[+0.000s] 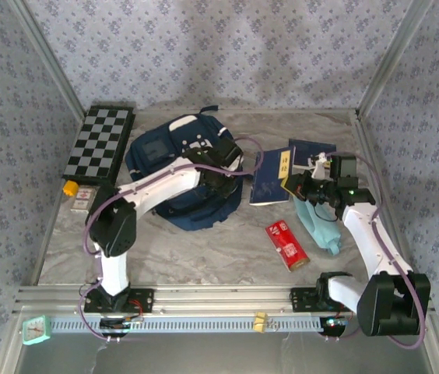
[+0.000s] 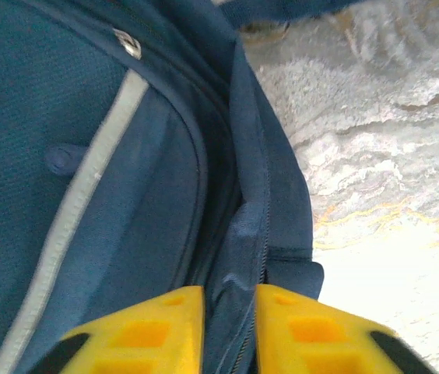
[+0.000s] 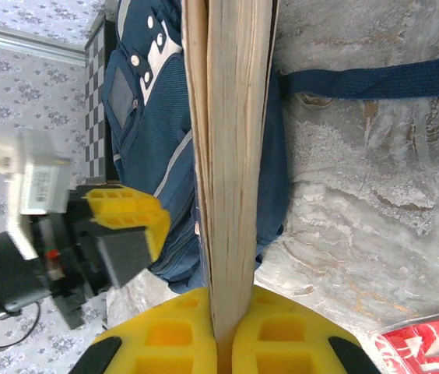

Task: Pack the student bag

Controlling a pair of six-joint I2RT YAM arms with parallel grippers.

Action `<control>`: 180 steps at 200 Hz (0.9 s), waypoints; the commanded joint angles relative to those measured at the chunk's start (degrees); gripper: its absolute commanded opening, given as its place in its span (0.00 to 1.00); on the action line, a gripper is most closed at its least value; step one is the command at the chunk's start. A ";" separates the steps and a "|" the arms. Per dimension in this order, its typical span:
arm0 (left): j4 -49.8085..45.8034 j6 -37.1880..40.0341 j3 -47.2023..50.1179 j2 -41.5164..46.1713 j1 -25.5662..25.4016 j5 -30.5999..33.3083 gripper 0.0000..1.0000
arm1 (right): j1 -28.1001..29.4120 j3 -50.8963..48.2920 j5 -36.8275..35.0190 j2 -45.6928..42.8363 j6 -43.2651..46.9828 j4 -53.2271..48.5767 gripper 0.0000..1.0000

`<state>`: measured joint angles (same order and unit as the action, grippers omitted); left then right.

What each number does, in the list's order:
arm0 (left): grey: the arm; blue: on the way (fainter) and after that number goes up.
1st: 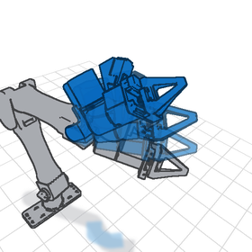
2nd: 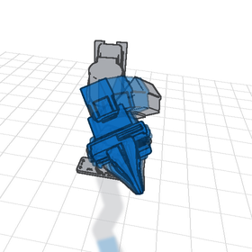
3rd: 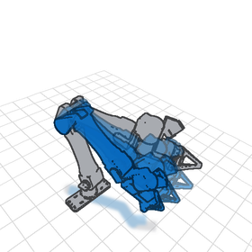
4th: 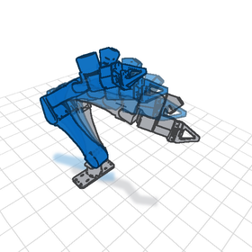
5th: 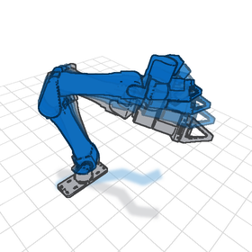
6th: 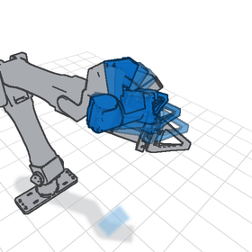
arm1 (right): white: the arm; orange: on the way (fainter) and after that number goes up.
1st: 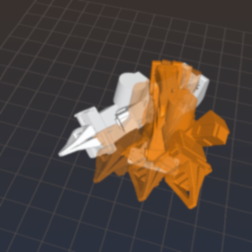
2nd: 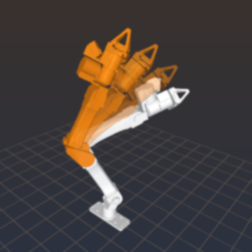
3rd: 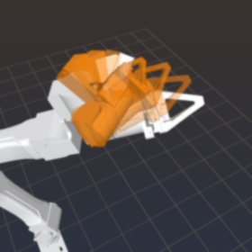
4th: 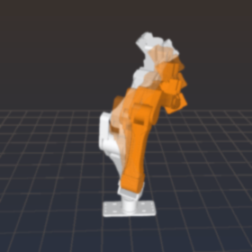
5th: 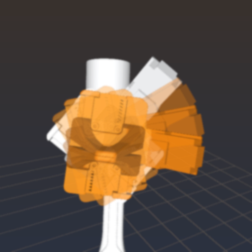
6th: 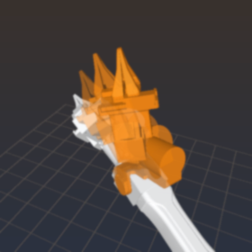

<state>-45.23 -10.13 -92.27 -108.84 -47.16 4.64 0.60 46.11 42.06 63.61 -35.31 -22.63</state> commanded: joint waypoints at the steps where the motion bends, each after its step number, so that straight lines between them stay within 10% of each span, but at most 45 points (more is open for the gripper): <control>1: -2.80 1.60 -2.50 -3.41 -0.10 -1.35 0.33 | -0.60 -0.54 2.14 -1.28 0.01 -0.07 0.00; 68: -3.42 1.04 -5.47 -9.48 0.21 2.79 0.38 | -1.04 -0.82 2.23 -1.39 0.07 0.30 0.00; 142: -2.56 0.30 -4.49 -6.49 1.70 1.60 0.00 | -1.21 -0.62 2.58 -1.38 0.17 0.29 0.00; 180: -3.15 -2.04 -4.33 0.75 1.65 3.27 0.00 | -1.08 0.48 3.72 -1.99 0.51 -2.75 0.00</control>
<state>-47.03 -10.15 -95.74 -115.85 -46.37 5.41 -0.14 45.34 42.94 63.35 -35.29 -23.24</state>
